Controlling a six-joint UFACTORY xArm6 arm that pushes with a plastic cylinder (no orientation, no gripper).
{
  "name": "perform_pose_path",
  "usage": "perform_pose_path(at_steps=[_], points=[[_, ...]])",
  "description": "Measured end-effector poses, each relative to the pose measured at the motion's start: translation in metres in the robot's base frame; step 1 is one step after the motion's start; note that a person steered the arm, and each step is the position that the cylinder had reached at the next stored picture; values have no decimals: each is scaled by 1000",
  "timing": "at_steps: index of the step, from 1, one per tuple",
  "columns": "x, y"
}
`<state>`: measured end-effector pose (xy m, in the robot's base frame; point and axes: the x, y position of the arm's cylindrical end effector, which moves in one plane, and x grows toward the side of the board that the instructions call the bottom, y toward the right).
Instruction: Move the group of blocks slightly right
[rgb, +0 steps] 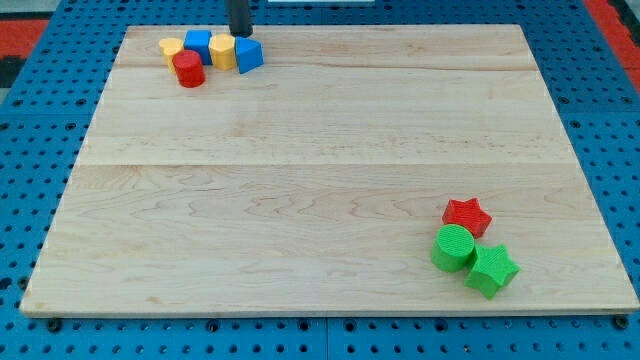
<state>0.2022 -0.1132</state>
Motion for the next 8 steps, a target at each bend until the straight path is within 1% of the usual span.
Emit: perform_pose_path(at_steps=[1, 2, 4, 5, 6, 8], points=[[0, 0], [-9, 0], [-9, 0], [6, -16], [-10, -38], [-11, -115]])
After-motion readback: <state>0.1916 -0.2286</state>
